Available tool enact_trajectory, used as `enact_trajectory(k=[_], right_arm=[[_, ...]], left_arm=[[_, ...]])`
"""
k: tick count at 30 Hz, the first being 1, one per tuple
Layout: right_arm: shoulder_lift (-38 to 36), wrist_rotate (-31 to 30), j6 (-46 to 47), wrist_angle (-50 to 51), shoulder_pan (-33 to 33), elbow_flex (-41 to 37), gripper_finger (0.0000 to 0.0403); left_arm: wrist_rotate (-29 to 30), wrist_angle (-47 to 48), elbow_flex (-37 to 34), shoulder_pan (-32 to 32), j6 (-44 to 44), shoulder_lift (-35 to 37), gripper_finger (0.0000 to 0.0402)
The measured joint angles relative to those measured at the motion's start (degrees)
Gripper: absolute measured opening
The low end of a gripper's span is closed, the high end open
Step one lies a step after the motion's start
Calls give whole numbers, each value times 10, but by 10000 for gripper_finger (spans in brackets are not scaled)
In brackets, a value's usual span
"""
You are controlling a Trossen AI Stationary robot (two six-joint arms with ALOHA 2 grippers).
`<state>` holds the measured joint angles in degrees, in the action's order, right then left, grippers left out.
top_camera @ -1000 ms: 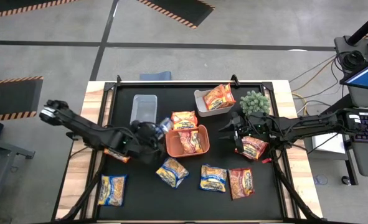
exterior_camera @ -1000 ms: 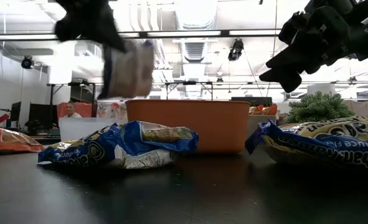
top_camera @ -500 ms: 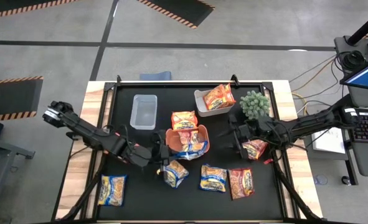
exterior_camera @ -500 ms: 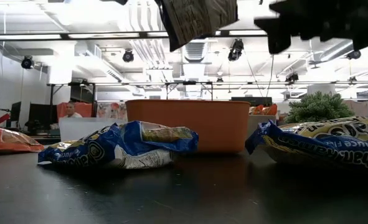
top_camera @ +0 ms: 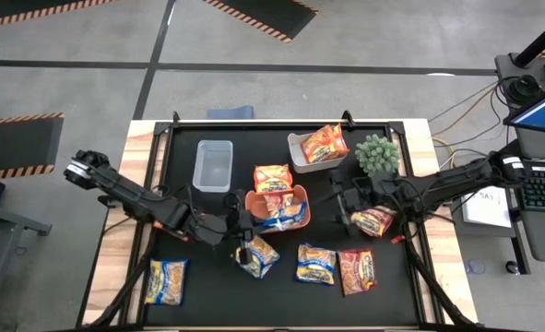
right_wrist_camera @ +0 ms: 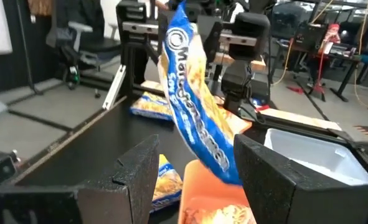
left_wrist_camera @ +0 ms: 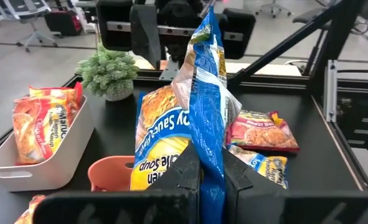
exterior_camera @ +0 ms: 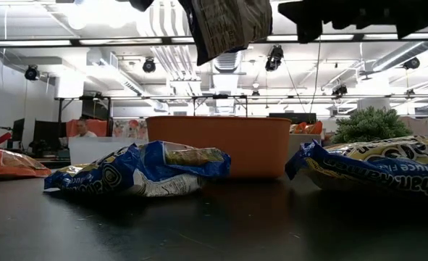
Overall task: Sort Maruchan noodles
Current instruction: Put the blue noodle packet into the transparent bin
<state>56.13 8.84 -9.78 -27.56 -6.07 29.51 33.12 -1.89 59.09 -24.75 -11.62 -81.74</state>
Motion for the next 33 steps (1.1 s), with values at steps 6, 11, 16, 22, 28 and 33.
enact_trajectory(k=[6, 11, 16, 22, 28, 33], right_arm=[[42, -16, -34, 51, 0, 54, 194], [82, -18, -50, 111, -1, 99, 194], [122, -21, -59, 142, -1, 135, 194], [137, -30, -67, 142, -1, 145, 177], [137, -29, -68, 141, -1, 145, 108], [137, -29, -79, 140, -1, 145, 64]], left_arm=[[0, 0, 0, 6, -6, -9, 0], [3, 0, 0, 10, -14, -10, 0], [6, 2, 0, 12, -14, -10, 0], [8, -1, 0, 12, -14, -10, 0], [9, -5, 0, 12, -10, -10, 1], [9, -16, 0, 12, -9, -10, 7]])
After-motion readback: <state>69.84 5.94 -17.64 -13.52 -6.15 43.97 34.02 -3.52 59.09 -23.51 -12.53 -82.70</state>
